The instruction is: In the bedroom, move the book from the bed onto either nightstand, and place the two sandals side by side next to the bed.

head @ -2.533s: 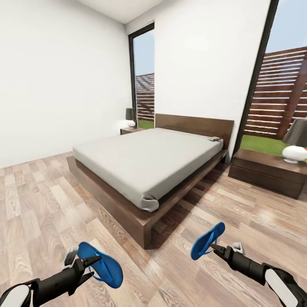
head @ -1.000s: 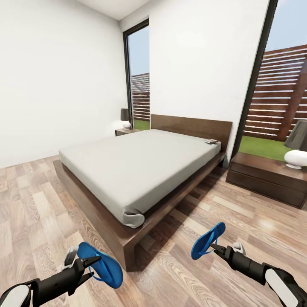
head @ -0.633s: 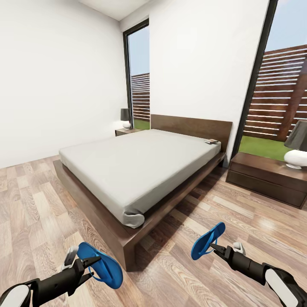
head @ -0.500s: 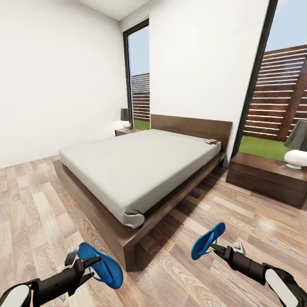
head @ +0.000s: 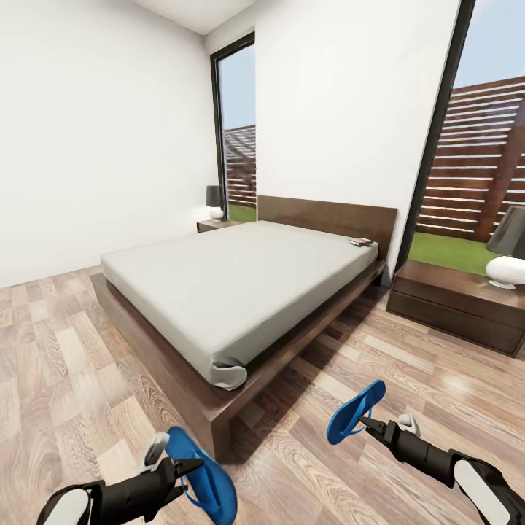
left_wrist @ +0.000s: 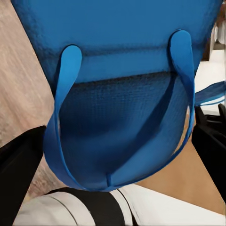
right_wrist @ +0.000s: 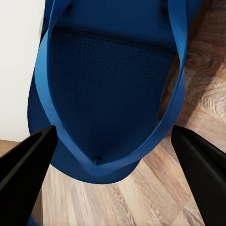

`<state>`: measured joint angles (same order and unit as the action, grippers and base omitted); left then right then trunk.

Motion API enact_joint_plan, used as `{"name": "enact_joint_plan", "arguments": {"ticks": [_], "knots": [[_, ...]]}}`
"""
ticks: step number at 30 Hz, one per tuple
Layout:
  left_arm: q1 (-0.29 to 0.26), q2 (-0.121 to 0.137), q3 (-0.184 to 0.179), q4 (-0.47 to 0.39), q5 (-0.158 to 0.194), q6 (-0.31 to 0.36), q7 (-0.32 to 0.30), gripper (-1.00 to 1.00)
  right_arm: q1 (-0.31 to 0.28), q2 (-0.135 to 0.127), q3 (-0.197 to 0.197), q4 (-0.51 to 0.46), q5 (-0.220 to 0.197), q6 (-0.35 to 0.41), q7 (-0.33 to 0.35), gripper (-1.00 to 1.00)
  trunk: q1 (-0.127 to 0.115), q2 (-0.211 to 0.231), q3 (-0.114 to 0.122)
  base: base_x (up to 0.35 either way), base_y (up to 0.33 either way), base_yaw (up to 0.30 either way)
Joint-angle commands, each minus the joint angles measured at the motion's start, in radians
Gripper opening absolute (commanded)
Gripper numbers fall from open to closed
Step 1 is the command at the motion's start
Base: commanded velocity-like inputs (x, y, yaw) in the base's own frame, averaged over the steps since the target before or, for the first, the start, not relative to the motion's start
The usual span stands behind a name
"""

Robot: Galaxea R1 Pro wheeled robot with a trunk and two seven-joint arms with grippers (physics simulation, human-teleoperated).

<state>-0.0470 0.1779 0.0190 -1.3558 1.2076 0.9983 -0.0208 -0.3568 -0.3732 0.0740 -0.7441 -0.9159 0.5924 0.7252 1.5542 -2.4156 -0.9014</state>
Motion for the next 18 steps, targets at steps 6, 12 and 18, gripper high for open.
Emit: {"name": "enact_joint_plan", "arguments": {"ticks": [6, 12, 18], "knots": [[-0.001, -0.035, -0.031, 0.0, -0.004, 0.005, -0.002, -1.0, -0.001, -0.001, 0.003, 0.0, -0.01, 0.005, -0.001, -1.0, 0.0, 0.0, -0.001, 0.0, 0.0, -0.02], [-0.001, -0.041, -0.037, 0.0, -0.006, 0.005, -0.002, -1.0, -0.001, -0.001, 0.003, 0.0, -0.011, 0.006, -0.001, -1.0, 0.0, 0.0, -0.001, 0.0, 0.0, -0.209], [-0.001, -0.041, -0.037, 0.0, -0.005, 0.005, -0.002, -1.0, -0.001, -0.001, 0.003, 0.0, -0.011, 0.005, -0.001, -1.0, 0.0, 0.0, -0.001, 0.0, 0.0, -0.263]]}}
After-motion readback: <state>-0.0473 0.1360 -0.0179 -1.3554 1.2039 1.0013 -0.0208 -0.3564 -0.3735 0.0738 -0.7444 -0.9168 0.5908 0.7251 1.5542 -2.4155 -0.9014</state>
